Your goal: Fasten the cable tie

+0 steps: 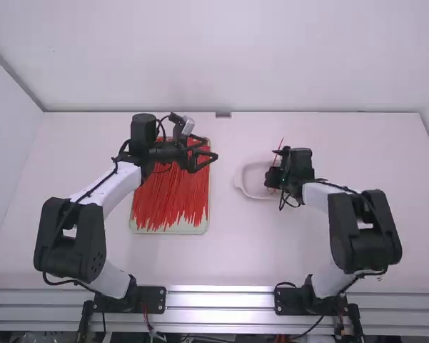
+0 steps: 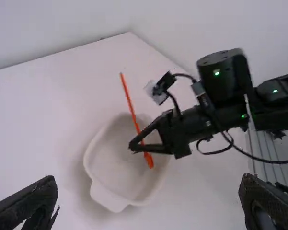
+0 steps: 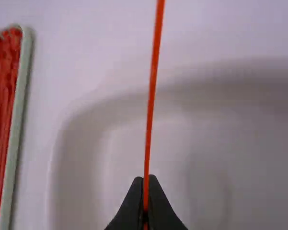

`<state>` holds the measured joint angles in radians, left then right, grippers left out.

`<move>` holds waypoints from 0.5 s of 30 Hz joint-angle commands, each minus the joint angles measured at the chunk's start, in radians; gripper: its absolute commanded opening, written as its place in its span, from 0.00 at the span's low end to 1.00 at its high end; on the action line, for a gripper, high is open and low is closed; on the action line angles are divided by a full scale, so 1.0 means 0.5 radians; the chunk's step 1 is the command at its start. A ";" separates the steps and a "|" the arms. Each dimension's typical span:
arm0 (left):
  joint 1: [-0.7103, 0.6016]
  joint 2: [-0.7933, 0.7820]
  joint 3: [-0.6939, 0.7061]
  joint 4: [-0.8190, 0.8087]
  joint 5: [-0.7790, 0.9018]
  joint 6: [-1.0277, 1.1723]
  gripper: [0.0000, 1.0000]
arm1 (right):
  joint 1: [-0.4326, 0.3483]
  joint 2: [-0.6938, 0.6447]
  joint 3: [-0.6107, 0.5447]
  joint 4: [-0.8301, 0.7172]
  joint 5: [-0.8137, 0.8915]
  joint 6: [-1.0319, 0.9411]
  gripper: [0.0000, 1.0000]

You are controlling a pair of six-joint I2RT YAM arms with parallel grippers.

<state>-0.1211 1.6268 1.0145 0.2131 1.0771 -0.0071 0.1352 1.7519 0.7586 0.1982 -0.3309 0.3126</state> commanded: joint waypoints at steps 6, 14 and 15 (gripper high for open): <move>0.021 -0.002 0.029 0.000 0.060 -0.005 0.99 | 0.046 0.055 0.114 0.012 0.073 0.008 0.34; 0.089 -0.003 0.029 0.007 -0.016 -0.321 0.99 | 0.030 0.053 0.244 -0.167 0.064 -0.014 0.75; 0.132 -0.013 0.029 -0.015 0.029 -0.324 0.99 | 0.031 0.053 0.307 -0.266 0.064 -0.014 0.77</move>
<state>-0.0975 1.6268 1.0145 0.2150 1.0698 -0.1043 0.1581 1.7737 0.8455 0.0971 -0.3004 0.3096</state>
